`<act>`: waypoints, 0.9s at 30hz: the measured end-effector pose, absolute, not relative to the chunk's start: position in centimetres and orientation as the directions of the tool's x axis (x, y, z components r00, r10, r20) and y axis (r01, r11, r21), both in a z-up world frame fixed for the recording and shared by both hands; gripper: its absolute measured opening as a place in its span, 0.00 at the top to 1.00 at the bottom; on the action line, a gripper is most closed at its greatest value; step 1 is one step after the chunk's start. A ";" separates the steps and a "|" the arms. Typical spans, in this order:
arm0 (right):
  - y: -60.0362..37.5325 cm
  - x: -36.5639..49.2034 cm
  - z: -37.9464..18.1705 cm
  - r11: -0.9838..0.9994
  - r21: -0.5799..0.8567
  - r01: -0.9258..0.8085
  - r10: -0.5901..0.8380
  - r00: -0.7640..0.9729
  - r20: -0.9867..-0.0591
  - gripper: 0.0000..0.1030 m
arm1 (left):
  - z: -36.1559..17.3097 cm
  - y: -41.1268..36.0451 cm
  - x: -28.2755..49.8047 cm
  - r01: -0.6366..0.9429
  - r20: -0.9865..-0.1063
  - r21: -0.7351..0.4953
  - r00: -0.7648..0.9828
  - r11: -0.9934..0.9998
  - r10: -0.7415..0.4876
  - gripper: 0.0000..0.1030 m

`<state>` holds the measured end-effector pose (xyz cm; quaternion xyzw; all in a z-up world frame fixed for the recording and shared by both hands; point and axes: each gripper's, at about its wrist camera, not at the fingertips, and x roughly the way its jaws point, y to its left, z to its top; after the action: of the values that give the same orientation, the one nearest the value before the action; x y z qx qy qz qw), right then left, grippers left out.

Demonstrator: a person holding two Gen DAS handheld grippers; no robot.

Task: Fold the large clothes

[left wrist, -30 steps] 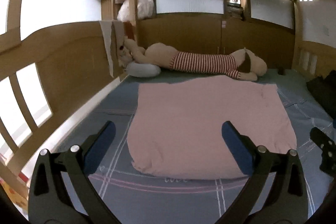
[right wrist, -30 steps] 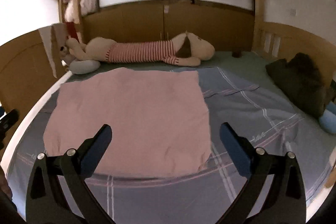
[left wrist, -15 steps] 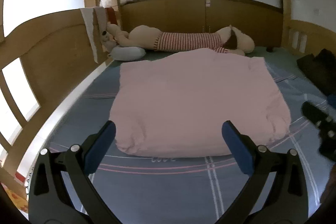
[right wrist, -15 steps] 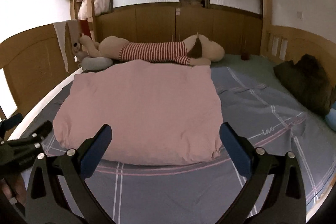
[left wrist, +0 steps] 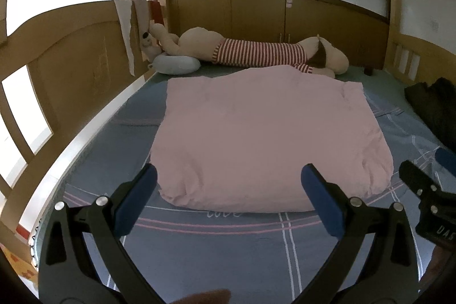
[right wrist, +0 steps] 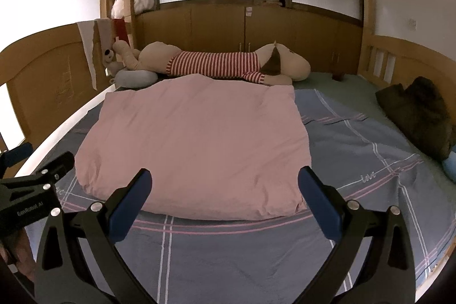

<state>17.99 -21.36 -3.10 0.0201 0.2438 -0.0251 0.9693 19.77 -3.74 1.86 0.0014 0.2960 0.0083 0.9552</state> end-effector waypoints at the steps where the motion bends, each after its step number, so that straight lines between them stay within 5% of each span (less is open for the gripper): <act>1: -21.3 18.1 -3.1 0.998 0.032 0.058 -0.036 0.877 -0.479 0.01 | 1.9 -3.8 19.8 -0.008 -0.565 0.000 0.825 1.000 0.007 0.02; 27: -20.8 18.3 -3.6 0.998 0.047 0.034 -0.006 0.866 -0.500 0.01 | 2.2 -3.4 20.0 -0.008 -0.570 -0.019 0.822 1.000 -0.004 0.02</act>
<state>18.34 -20.84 -3.64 0.0273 0.2589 -0.0102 0.9655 19.99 -3.40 2.24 -0.0100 0.2984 0.0009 0.9544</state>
